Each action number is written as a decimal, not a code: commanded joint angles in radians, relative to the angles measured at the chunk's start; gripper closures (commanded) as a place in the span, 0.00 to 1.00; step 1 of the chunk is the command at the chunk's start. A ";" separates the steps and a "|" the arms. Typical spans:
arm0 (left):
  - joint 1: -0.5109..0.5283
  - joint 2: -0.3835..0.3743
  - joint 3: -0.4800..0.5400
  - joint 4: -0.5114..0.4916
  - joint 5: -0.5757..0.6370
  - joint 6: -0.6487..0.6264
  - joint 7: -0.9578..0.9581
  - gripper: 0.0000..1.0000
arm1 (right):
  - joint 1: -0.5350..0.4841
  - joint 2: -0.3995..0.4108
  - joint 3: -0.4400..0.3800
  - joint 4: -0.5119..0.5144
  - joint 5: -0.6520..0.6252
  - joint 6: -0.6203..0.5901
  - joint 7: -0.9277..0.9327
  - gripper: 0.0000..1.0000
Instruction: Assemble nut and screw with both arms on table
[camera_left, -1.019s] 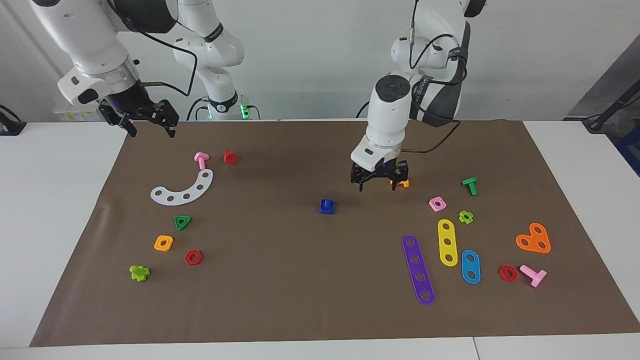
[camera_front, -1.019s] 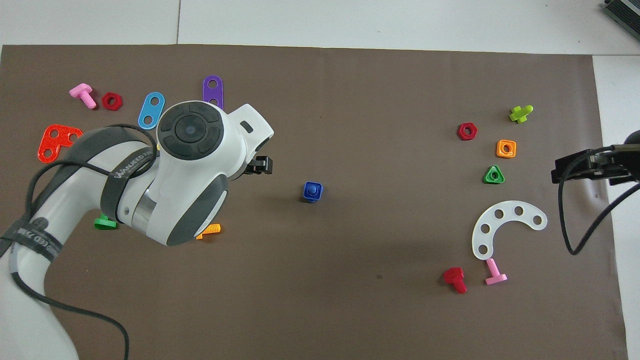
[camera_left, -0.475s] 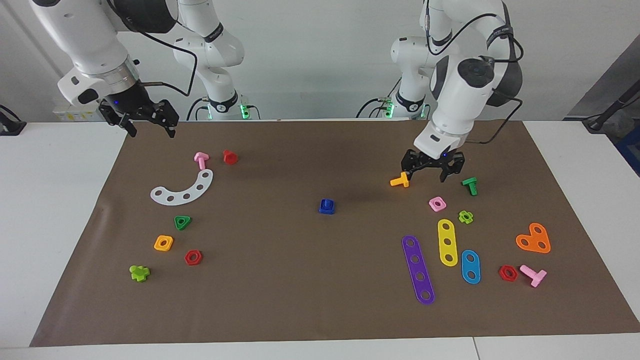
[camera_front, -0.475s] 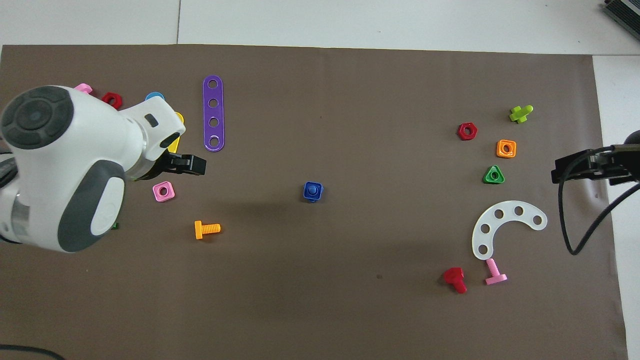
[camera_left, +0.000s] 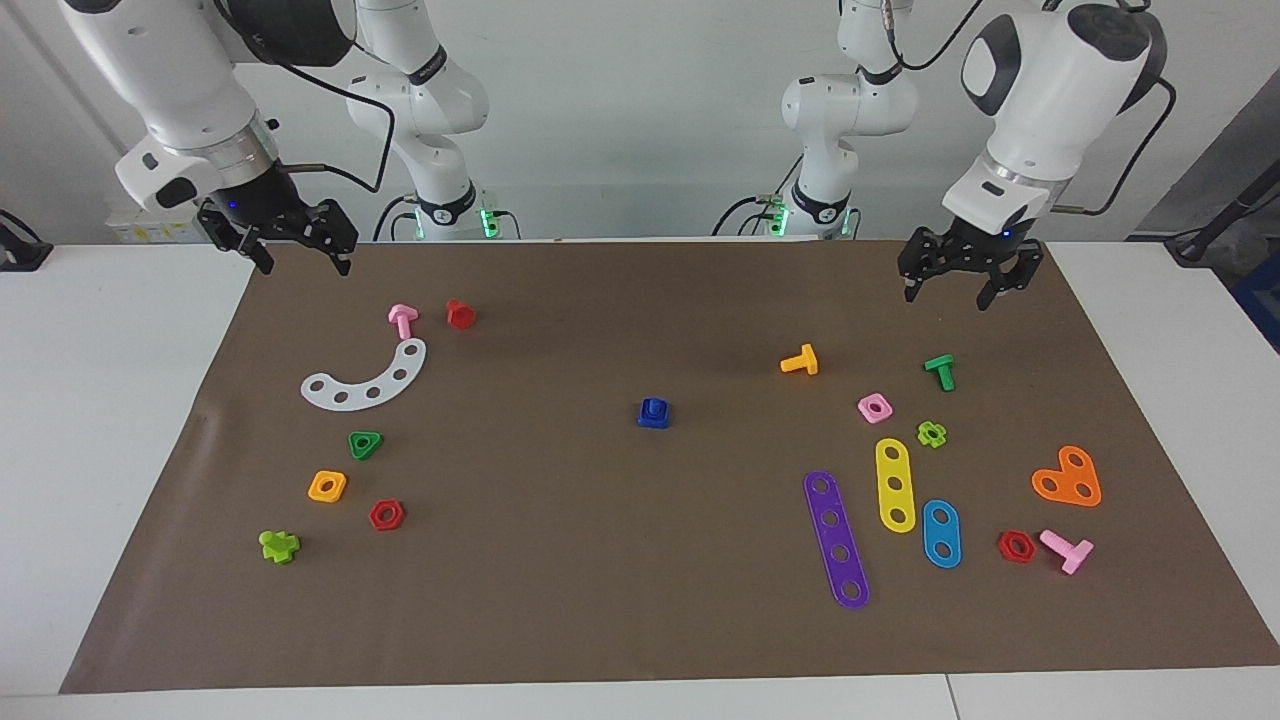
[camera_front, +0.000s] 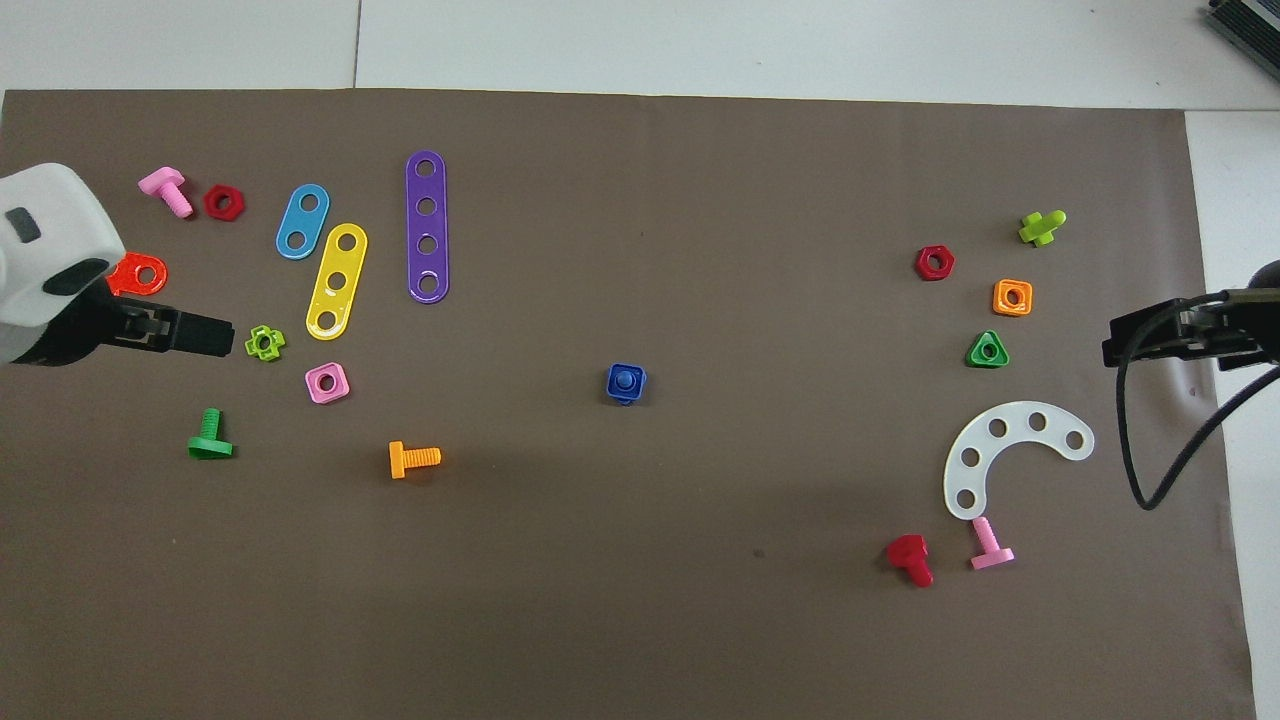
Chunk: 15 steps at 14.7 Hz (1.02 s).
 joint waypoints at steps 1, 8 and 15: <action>0.040 0.052 -0.010 0.139 -0.006 -0.109 0.021 0.00 | -0.001 -0.017 0.001 -0.010 0.009 -0.005 0.006 0.00; 0.071 0.059 -0.025 0.209 0.005 -0.201 0.013 0.00 | -0.001 -0.017 0.001 -0.010 0.009 -0.005 0.006 0.00; 0.071 0.050 -0.023 0.189 0.006 -0.243 -0.001 0.00 | -0.001 -0.017 0.001 -0.010 0.009 -0.005 0.006 0.00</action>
